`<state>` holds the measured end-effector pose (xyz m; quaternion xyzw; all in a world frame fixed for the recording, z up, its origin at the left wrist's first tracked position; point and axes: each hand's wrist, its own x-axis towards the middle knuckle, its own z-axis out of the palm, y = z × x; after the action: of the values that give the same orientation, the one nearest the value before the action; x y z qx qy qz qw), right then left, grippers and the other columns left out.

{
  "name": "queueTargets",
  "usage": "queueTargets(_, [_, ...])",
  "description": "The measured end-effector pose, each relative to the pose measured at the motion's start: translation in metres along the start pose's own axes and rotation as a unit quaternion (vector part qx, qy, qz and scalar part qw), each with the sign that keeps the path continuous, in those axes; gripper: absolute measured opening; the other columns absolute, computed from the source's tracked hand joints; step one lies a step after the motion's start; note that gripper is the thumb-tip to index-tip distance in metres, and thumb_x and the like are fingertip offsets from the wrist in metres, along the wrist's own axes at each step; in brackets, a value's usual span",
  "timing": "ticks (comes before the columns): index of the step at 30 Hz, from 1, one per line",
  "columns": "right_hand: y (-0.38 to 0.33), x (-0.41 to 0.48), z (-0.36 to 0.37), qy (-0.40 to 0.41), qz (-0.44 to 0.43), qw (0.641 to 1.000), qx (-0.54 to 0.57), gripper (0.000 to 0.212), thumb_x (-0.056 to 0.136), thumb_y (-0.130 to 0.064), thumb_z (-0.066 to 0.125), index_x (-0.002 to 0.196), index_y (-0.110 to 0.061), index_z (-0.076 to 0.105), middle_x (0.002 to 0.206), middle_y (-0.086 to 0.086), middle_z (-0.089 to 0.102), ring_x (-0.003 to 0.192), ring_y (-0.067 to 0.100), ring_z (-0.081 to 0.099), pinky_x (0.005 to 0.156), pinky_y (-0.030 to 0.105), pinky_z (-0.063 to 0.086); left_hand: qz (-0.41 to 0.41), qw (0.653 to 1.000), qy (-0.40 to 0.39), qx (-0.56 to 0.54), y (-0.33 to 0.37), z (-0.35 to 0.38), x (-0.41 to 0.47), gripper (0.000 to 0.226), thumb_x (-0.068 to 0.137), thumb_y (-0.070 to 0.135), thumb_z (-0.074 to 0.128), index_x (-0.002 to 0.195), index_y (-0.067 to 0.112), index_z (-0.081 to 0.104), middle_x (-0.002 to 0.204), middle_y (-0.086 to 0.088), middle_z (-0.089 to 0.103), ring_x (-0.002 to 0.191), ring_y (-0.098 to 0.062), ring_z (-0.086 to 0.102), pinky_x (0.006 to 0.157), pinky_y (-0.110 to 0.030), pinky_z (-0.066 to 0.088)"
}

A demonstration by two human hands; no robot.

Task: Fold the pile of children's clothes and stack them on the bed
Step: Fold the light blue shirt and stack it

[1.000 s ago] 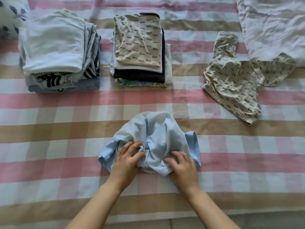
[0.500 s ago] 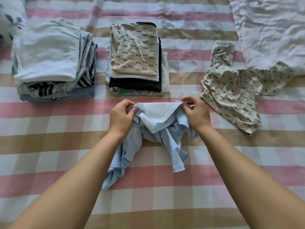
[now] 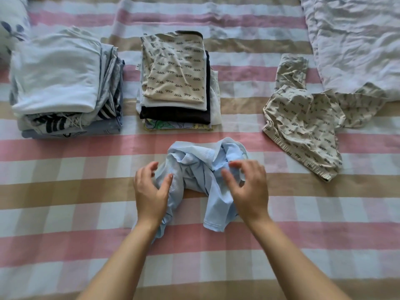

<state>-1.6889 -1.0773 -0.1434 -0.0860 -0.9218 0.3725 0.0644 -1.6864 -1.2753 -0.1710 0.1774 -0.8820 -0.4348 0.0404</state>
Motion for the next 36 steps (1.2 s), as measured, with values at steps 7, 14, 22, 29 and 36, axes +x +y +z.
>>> queueTargets(7, [-0.005, -0.043, 0.022, -0.083, 0.080, 0.993, -0.012, 0.009, 0.087, -0.023, 0.062, 0.087, -0.014, 0.066, 0.083, -0.002, 0.065, 0.083, 0.020, 0.059, 0.073, 0.037, 0.044, -0.096, 0.994, -0.009, -0.060, -0.010, 0.001, -0.023, 0.010, 0.083, 0.008, 0.065, 0.080, 0.010, 0.055, 0.078, -0.002, 0.055, 0.074, -0.019, 0.053, 0.065, -0.025, 0.037])
queueTargets(14, [-0.031, -0.050, -0.032, 0.003, 0.077, 0.983, 0.165, 0.009, 0.091, -0.011, 0.055, 0.084, -0.014, 0.059, 0.071, -0.007, 0.060, 0.064, -0.001, 0.055, 0.054, 0.010, 0.038, -0.040, 0.986, 0.100, -0.124, 0.017, -0.063, -0.044, 0.008, 0.093, 0.016, 0.052, 0.089, 0.013, 0.046, 0.076, 0.009, 0.051, 0.066, 0.008, 0.050, 0.059, -0.006, 0.039])
queueTargets(22, [-0.095, -0.060, -0.129, 0.056, 0.033, 0.970, 0.236, 0.023, 0.091, -0.014, 0.054, 0.076, -0.030, 0.058, 0.067, -0.013, 0.064, 0.060, -0.002, 0.056, 0.054, 0.010, 0.042, 0.100, 0.974, 0.148, -0.138, 0.090, -0.185, -0.062, 0.015, 0.090, 0.022, 0.055, 0.091, 0.036, 0.050, 0.083, 0.023, 0.061, 0.078, 0.012, 0.056, 0.069, -0.002, 0.040])
queueTargets(29, [-0.074, -0.060, -0.128, -0.017, 0.083, 0.974, 0.208, 0.023, 0.090, -0.010, 0.057, 0.075, -0.026, 0.063, 0.069, -0.010, 0.067, 0.064, 0.005, 0.059, 0.055, 0.013, 0.045, 0.130, 0.978, 0.076, -0.144, 0.089, -0.194, -0.053, 0.019, 0.085, 0.022, 0.059, 0.093, 0.038, 0.055, 0.081, 0.020, 0.065, 0.074, 0.007, 0.059, 0.065, -0.004, 0.042])
queueTargets(36, [0.021, -0.059, -0.036, -0.098, 0.216, 0.970, 0.057, 0.010, 0.089, -0.011, 0.057, 0.088, -0.008, 0.067, 0.089, 0.010, 0.069, 0.085, 0.026, 0.061, 0.069, 0.028, 0.040, 0.006, 0.996, -0.082, -0.030, -0.004, -0.094, -0.040, 0.015, 0.088, 0.008, 0.059, 0.100, 0.017, 0.058, 0.084, 0.005, 0.064, 0.080, -0.018, 0.061, 0.069, -0.023, 0.045])
